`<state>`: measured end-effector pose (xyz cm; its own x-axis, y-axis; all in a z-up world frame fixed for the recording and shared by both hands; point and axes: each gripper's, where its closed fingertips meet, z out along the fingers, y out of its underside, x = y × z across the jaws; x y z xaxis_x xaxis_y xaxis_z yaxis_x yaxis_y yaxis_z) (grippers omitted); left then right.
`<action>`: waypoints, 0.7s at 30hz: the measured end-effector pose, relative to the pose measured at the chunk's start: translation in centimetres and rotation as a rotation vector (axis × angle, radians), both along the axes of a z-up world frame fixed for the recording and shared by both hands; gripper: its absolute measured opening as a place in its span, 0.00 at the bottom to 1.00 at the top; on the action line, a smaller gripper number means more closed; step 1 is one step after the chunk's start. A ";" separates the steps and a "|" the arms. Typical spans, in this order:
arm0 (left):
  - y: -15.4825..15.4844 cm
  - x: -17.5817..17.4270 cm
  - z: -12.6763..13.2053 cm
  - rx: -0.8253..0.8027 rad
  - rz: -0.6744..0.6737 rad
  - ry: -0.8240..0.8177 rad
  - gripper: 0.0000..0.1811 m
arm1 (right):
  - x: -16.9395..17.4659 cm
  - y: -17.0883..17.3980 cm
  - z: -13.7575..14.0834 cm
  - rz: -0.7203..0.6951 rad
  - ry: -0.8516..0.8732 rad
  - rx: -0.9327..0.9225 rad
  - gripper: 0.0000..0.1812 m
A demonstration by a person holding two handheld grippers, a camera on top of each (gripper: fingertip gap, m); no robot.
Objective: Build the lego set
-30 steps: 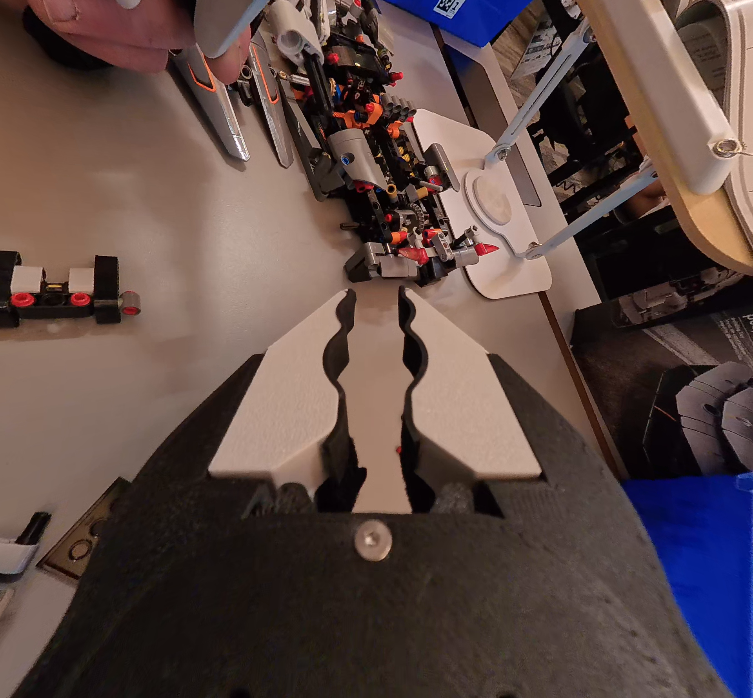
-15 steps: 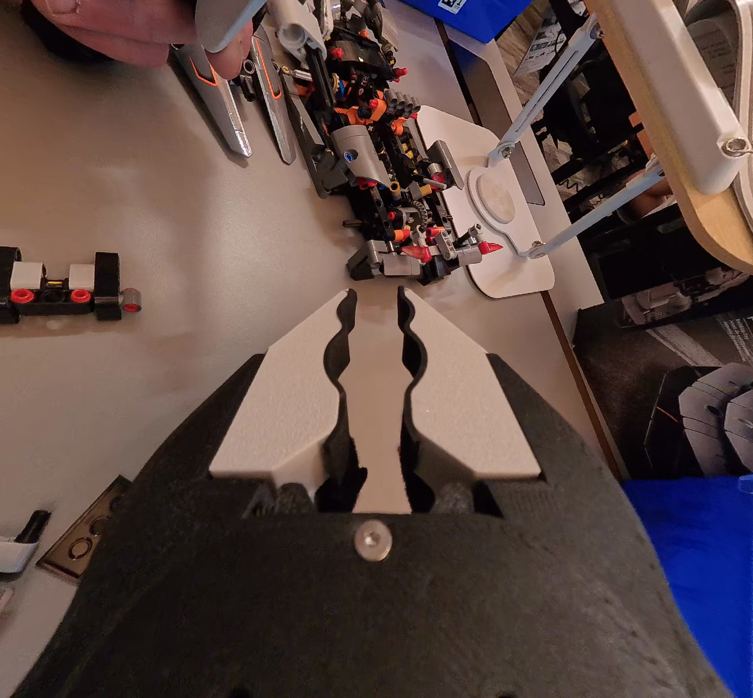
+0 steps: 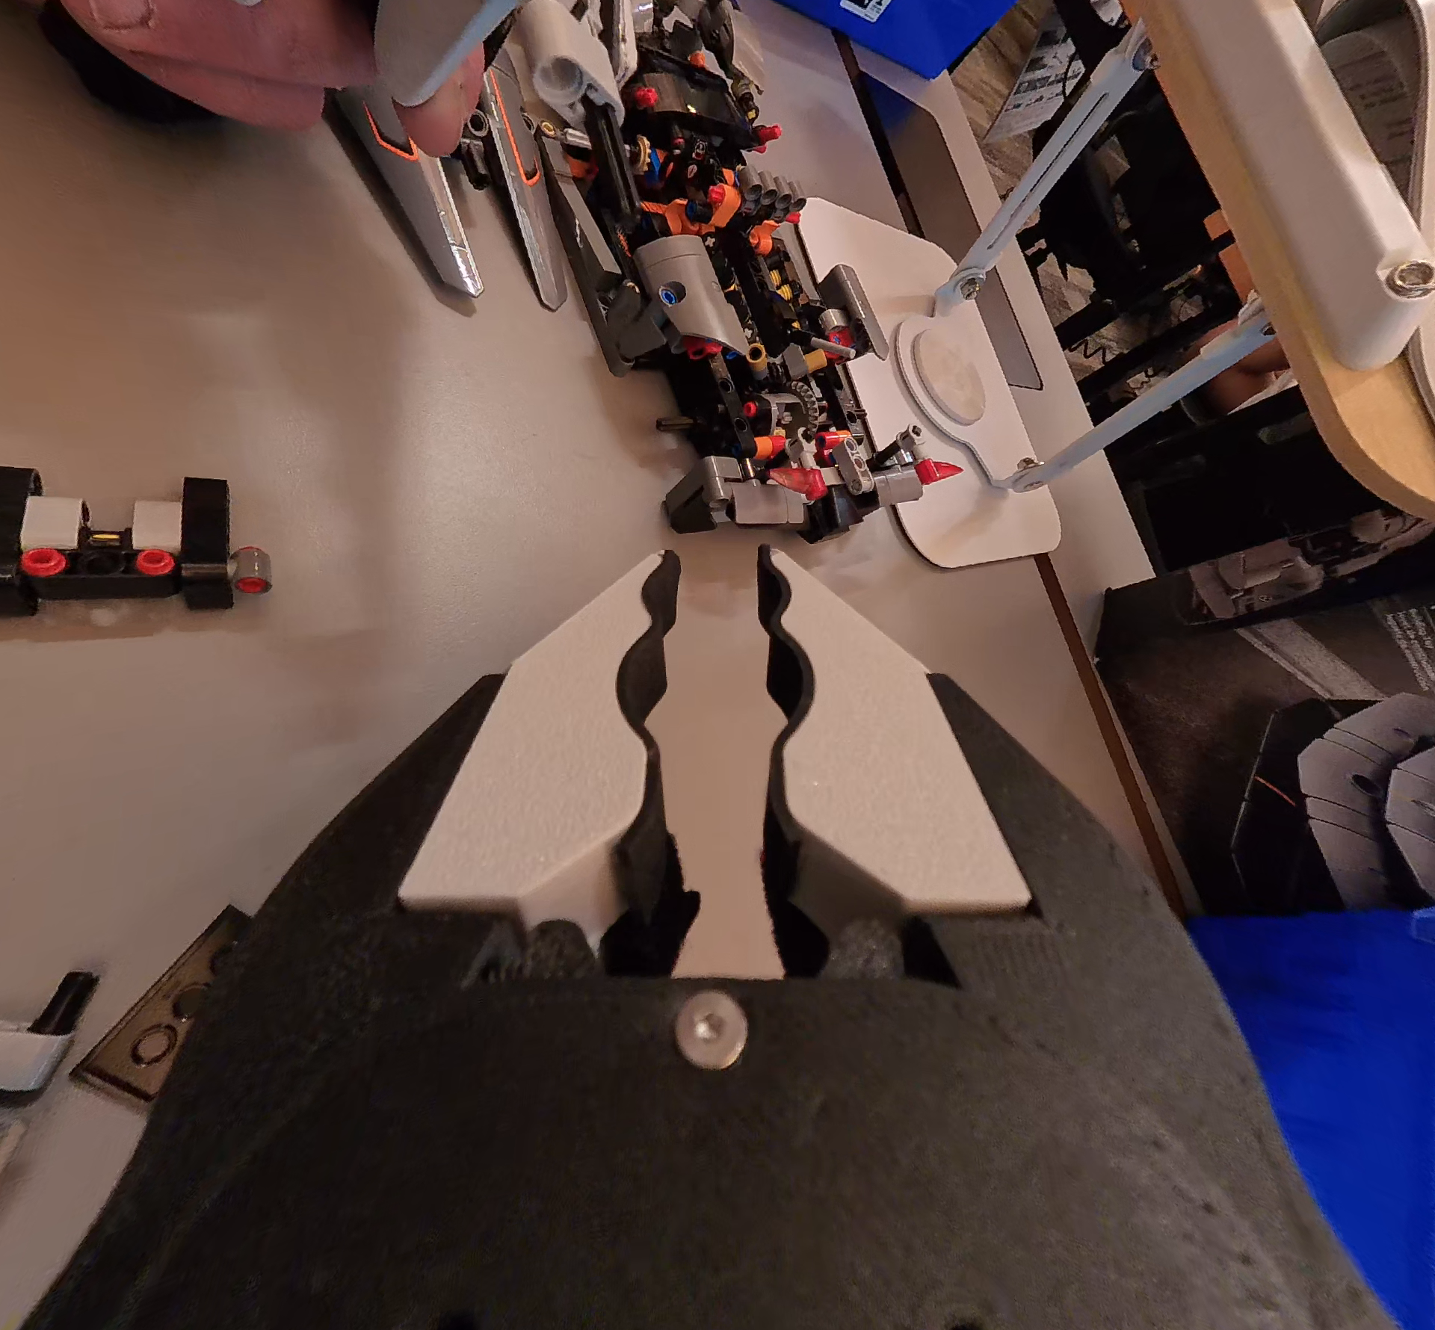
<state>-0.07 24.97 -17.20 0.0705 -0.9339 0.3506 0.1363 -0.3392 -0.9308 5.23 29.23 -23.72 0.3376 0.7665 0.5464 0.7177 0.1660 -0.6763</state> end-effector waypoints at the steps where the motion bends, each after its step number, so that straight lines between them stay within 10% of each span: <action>1: 0.0 0.0 0.0 -0.002 0.000 0.000 0.03 | 0.0 0.0 0.0 0.000 -0.001 0.000 0.10; 21: 0.2 0.0 0.0 -0.004 -0.001 -0.010 0.03 | 0.0 0.1 -0.2 0.000 -0.002 -0.005 0.10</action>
<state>-0.07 25.15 -17.18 0.0661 -0.9324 0.3553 0.1456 -0.3433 -0.9279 5.23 29.28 -23.92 0.3367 0.7691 0.5433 0.7193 0.1623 -0.6754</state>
